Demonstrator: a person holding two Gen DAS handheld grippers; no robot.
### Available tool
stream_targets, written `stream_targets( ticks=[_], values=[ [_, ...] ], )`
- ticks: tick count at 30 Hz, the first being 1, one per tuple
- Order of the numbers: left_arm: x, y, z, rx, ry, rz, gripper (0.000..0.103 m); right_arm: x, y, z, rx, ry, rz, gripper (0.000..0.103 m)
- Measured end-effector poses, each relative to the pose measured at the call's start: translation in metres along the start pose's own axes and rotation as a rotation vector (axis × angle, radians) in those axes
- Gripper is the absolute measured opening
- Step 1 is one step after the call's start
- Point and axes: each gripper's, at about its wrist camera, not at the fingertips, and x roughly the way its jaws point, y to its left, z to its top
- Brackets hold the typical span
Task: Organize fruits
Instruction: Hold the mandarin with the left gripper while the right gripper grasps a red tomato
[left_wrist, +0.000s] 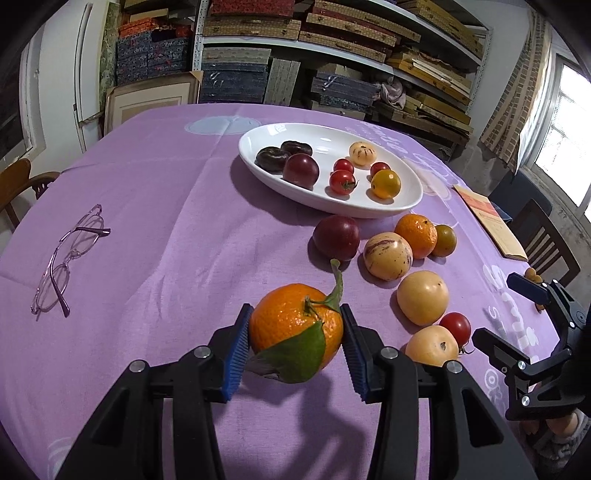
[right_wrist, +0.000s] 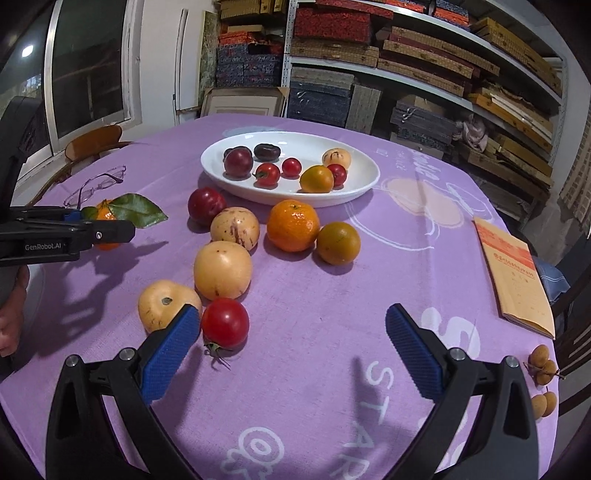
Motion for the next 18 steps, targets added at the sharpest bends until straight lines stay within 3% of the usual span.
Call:
stream_targets(
  ticks=[6,14,15,17,18],
  values=[
    [0.002,0.002,-0.001,-0.008,0.007,-0.009,0.047,0.014,-0.001,0.004,0.016,0.066,0.024,0.099],
    [0.001,0.004,-0.002,-0.012,0.008,-0.017,0.047,0.021,0.012,0.008,-0.011,0.076,0.033,0.099],
    [0.001,0.004,-0.001,-0.014,0.01,-0.02,0.047,0.021,0.013,0.008,-0.014,0.078,0.037,0.096],
    [0.001,0.004,-0.002,-0.014,0.012,-0.023,0.047,0.022,0.013,0.008,-0.013,0.088,0.054,0.079],
    [0.0,0.004,-0.002,-0.012,0.011,-0.021,0.047,0.026,0.014,0.008,-0.011,0.109,0.072,0.061]
  ],
)
